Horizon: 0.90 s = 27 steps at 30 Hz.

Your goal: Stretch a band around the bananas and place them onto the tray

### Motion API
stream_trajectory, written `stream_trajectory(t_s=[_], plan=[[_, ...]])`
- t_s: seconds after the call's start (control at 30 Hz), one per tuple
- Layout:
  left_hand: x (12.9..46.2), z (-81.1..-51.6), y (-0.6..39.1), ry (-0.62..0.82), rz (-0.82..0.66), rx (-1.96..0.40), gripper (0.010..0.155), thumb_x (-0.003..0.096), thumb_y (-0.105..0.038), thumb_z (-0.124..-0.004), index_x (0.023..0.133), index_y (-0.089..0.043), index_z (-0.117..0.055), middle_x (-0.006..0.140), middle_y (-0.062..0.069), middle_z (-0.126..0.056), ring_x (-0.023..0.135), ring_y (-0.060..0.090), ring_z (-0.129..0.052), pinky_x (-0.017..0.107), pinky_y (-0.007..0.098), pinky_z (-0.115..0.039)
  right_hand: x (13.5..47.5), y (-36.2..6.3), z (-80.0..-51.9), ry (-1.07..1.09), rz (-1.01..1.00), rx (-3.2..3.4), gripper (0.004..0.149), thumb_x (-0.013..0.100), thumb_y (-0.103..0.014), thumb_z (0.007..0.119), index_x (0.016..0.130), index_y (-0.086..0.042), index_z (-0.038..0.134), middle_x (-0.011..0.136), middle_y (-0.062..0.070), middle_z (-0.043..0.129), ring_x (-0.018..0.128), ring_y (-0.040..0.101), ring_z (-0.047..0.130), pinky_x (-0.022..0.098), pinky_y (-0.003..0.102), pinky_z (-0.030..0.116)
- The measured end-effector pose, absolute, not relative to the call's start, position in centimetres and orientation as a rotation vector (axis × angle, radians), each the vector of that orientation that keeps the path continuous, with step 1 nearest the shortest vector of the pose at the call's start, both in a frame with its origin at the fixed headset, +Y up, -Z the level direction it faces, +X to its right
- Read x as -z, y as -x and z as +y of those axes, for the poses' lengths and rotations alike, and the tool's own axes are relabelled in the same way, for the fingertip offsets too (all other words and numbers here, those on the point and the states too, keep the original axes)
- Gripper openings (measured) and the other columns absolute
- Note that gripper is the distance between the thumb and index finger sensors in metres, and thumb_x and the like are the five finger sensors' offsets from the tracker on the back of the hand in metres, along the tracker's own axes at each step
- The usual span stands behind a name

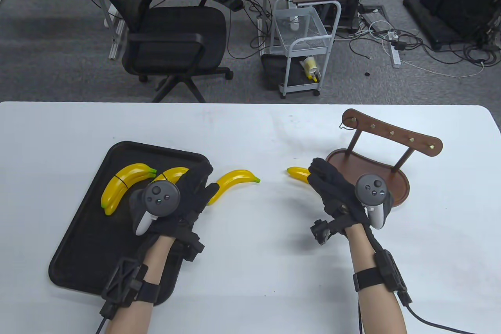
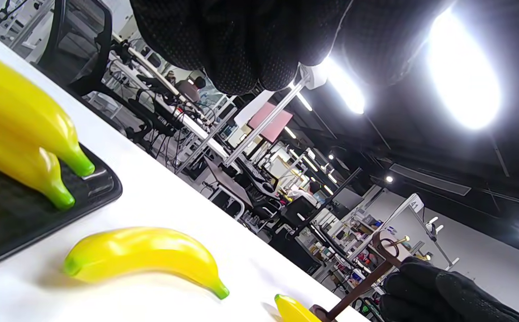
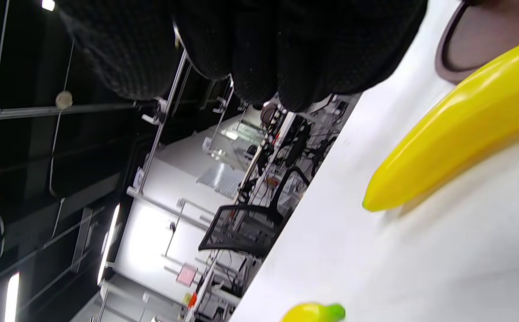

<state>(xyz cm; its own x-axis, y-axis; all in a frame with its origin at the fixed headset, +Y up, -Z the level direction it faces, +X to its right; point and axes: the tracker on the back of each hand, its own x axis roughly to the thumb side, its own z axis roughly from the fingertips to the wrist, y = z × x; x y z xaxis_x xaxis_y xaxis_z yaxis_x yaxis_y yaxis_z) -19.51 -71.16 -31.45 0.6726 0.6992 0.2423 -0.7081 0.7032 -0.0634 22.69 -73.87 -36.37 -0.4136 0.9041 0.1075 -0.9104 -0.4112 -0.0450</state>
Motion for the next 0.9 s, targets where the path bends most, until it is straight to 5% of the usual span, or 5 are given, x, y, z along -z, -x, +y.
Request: stream_trajectory(t_s=[0.47,0.9], plan=[[31.5,-72.5,18.8,0.025,-0.281,-0.799,0.058,0.0615,-0.049,-0.072,0.112,-0.029,-0.051,0.119,-0.001,-0.063,0.108,0.031,-0.072,0.082,0.052,-0.058,40.2,-27.1,-74.4,0.388,-0.177,-1.713,0.062,0.053,-0.044,0.078,0.103,-0.010,0.065,0.099,0.017,0.078,0.081,0.040,0.086,0.056,0.052,0.077],[31.6,-72.5,19.1,0.038,-0.268,-0.800,0.058,0.0616,-0.049,-0.072,0.112,-0.029,-0.052,0.118,-0.001,-0.064,0.107,0.031,-0.073,0.082,0.052,-0.058,43.9,-26.3,-75.5,0.511,-0.181,-1.498,0.061,0.053,-0.044,0.078,0.103,-0.012,0.065,0.098,0.014,0.079,0.081,0.037,0.087,0.056,0.050,0.078]])
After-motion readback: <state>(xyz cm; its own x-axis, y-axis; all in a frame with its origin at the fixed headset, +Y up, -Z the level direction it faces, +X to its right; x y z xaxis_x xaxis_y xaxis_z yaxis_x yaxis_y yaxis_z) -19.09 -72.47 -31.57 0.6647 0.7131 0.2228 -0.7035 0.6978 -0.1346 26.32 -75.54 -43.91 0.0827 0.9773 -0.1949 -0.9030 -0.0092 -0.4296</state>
